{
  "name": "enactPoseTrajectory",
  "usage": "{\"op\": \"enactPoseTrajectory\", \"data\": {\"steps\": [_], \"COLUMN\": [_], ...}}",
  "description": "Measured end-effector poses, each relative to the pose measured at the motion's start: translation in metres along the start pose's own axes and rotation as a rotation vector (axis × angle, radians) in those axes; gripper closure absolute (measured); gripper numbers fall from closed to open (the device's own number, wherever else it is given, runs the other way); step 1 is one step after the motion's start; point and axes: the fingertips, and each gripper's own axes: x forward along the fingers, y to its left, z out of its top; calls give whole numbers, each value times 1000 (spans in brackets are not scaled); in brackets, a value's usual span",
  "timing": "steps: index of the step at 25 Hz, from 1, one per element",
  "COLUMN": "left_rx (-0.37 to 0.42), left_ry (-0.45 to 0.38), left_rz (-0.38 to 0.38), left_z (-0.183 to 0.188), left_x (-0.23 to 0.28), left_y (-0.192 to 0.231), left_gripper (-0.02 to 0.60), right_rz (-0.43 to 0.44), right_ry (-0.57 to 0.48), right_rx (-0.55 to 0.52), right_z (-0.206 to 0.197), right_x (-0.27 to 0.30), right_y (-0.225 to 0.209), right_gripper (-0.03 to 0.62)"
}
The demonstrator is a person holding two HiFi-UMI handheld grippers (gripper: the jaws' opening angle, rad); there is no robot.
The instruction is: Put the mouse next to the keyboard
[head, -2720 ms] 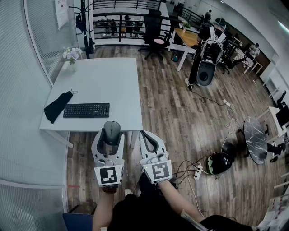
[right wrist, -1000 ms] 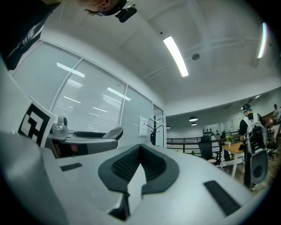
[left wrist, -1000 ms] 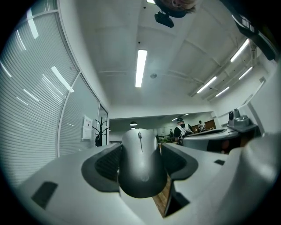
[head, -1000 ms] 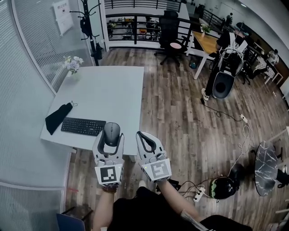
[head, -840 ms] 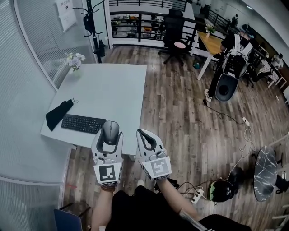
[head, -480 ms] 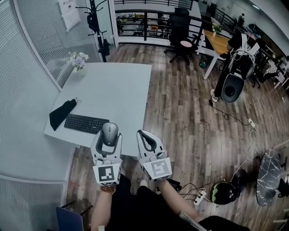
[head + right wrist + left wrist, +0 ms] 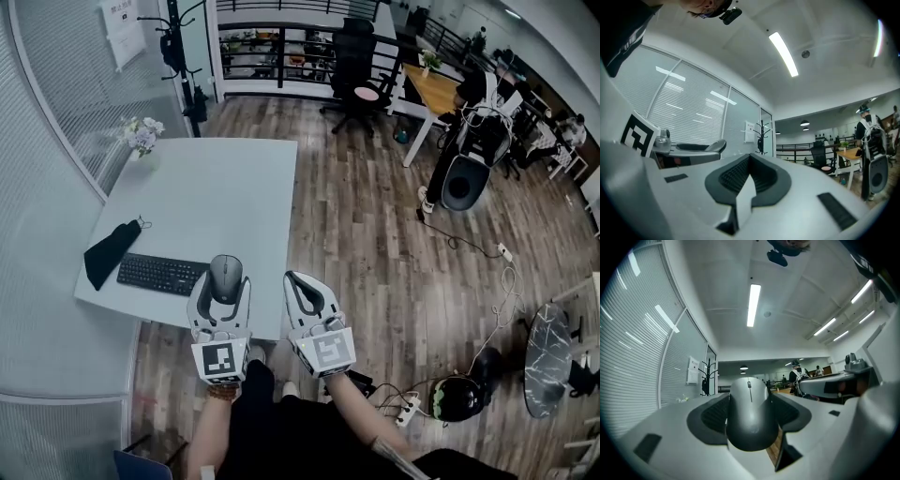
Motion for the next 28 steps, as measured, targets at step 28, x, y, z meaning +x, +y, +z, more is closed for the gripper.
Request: {"op": "enactPoseTrajectory", "data": {"steps": [28], "left_rx": [-78], "left_ry": [-60], "left_rz": [-60], "left_z": [-23], "left_x": [98], "left_y": [122], "left_gripper": [290], "right_rz": [-17], "right_ry": [36], "right_rx": [-112], "right_z": [-10], "right_x": [165], "right_y": [25], "right_gripper": [597]}}
